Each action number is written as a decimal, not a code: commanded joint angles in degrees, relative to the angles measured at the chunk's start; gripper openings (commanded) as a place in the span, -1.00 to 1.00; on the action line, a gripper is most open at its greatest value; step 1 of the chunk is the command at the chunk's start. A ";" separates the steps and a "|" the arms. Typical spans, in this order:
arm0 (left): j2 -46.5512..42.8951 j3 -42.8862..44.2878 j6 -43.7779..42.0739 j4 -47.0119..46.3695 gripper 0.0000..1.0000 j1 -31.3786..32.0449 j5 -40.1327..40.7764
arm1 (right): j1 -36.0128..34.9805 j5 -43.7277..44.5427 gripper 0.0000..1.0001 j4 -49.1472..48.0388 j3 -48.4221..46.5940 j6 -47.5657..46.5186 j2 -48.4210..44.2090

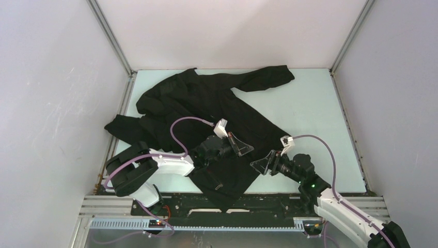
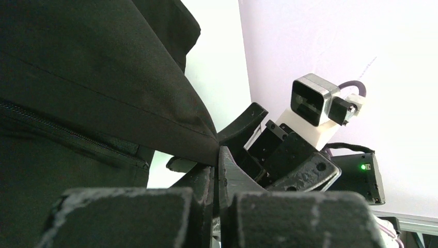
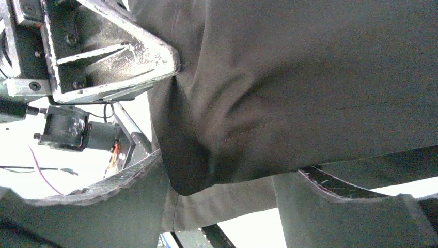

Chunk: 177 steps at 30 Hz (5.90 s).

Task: Zip up the jacket

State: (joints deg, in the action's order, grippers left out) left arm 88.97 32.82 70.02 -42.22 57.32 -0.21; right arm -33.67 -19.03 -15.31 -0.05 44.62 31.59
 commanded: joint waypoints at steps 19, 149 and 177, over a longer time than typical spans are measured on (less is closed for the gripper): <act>-2.69 1.64 -0.70 -3.05 -1.00 0.60 -0.63 | 6.96 -2.44 -0.22 -1.09 3.83 3.97 -6.97; 12.00 -15.09 -3.13 -48.93 -1.00 7.99 12.87 | 37.21 -39.58 -1.00 -16.92 1.49 26.35 3.74; 5.08 -15.49 -19.31 -48.99 -1.00 9.21 20.59 | 27.78 -27.57 -1.00 -24.56 5.94 43.80 0.96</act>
State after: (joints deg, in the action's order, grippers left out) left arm 95.94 18.31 54.46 -86.46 66.11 18.24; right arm -3.97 -51.48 -41.65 -0.03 87.50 34.20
